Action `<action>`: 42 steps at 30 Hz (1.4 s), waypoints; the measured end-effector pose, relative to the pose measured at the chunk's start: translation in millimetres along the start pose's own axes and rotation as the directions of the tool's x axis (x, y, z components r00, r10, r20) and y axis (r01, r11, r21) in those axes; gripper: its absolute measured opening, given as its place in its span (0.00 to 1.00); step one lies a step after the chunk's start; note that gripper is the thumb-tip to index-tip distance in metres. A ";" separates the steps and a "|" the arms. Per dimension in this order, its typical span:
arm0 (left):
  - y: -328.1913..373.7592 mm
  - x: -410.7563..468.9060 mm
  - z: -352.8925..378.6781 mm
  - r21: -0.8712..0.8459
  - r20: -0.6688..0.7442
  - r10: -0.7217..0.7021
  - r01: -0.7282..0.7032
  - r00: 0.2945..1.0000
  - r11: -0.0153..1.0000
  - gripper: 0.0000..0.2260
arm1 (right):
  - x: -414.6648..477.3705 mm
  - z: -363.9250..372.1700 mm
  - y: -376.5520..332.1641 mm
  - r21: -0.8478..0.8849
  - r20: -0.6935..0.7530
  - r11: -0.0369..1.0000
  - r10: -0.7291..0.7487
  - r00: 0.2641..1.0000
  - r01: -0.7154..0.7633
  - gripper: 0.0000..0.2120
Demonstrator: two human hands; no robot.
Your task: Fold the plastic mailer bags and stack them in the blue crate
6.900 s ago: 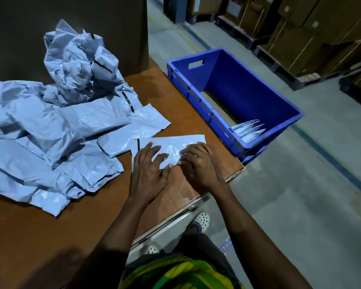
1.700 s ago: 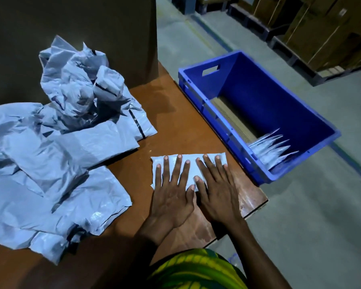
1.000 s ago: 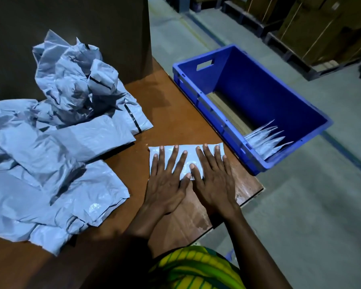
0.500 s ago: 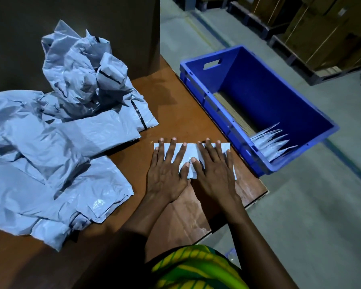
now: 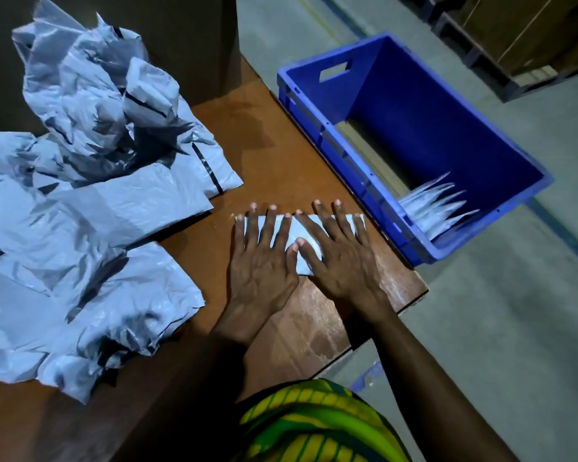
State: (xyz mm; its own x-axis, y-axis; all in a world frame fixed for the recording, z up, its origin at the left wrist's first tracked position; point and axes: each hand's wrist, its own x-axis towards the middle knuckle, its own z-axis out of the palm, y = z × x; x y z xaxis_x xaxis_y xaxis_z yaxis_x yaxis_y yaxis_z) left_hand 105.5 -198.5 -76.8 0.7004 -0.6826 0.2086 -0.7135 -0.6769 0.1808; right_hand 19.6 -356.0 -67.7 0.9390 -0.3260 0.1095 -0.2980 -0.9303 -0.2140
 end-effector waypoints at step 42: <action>-20.4 -72.5 2.9 -0.146 -0.245 -0.012 -0.024 0.970 0.989 0.16 | 20.8 -16.2 -46.3 0.341 -0.207 0.877 -0.280 0.937 0.337 0.12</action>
State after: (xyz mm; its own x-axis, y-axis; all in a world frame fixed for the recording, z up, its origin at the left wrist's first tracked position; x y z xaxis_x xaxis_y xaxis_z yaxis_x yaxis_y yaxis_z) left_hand 69.3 -136.0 -98.4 0.6833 -0.5862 0.4353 -0.7254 -0.6125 0.3141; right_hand 50.2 -322.5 -39.8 0.9283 -0.0798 0.3631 0.1139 -0.8687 -0.4820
